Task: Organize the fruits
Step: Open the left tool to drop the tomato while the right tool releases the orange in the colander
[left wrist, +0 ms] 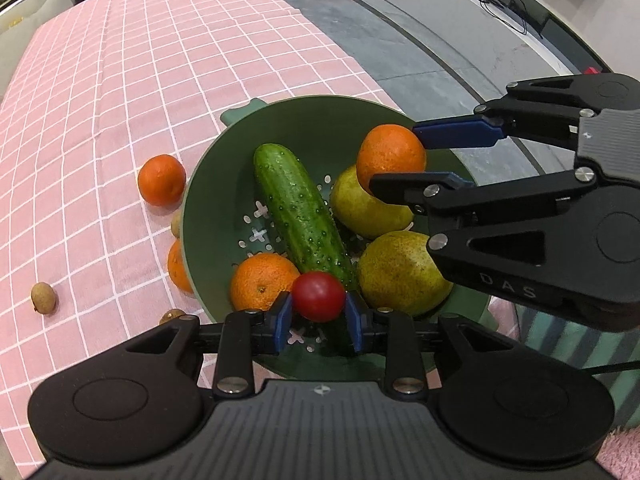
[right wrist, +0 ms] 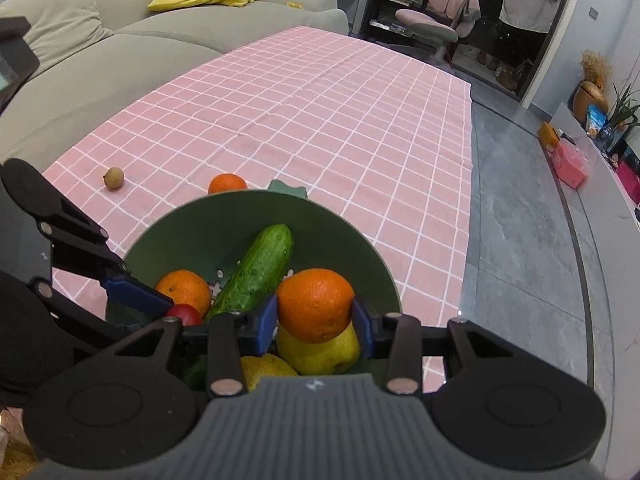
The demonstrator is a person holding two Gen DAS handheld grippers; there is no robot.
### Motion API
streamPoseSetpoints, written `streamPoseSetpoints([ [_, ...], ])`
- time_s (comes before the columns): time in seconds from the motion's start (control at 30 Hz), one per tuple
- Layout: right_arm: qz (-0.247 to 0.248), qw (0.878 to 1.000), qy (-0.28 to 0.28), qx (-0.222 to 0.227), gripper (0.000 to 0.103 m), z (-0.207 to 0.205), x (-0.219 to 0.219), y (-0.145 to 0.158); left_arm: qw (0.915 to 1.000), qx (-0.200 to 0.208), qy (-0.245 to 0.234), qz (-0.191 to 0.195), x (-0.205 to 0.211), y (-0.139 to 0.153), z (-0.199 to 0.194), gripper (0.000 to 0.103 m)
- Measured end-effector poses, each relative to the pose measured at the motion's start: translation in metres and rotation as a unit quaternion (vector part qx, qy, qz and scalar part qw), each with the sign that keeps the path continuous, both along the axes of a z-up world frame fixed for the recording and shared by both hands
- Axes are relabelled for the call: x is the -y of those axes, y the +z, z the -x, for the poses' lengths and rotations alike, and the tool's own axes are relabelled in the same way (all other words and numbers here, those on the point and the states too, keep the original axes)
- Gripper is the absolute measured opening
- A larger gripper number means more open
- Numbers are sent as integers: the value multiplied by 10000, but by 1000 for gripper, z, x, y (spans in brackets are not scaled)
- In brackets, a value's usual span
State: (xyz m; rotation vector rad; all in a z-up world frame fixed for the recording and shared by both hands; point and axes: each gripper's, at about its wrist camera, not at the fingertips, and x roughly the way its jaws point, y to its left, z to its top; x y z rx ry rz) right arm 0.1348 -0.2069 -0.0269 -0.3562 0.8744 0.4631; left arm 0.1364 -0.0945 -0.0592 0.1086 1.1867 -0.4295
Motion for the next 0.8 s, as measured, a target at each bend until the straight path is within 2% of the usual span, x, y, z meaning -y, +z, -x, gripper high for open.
streamPoseSetpoints([
  [0.23,-61,9999,90,45,38,1,-8,4,9999,-107,75,-58,-8,0,0,42],
  [0.43,-166,9998,83,-47,38,-2,-11,3,9998,-105,133,125,-16,2,1,44],
  [0.5,-187,9997,104,-70,38,-3,-12,3,9996,-92,178,178,-19,5,1,48],
  [0.8,-385,9988,-121,-272,38,-20,-12,-1,9965,220,668,454,-50,28,-2,52],
])
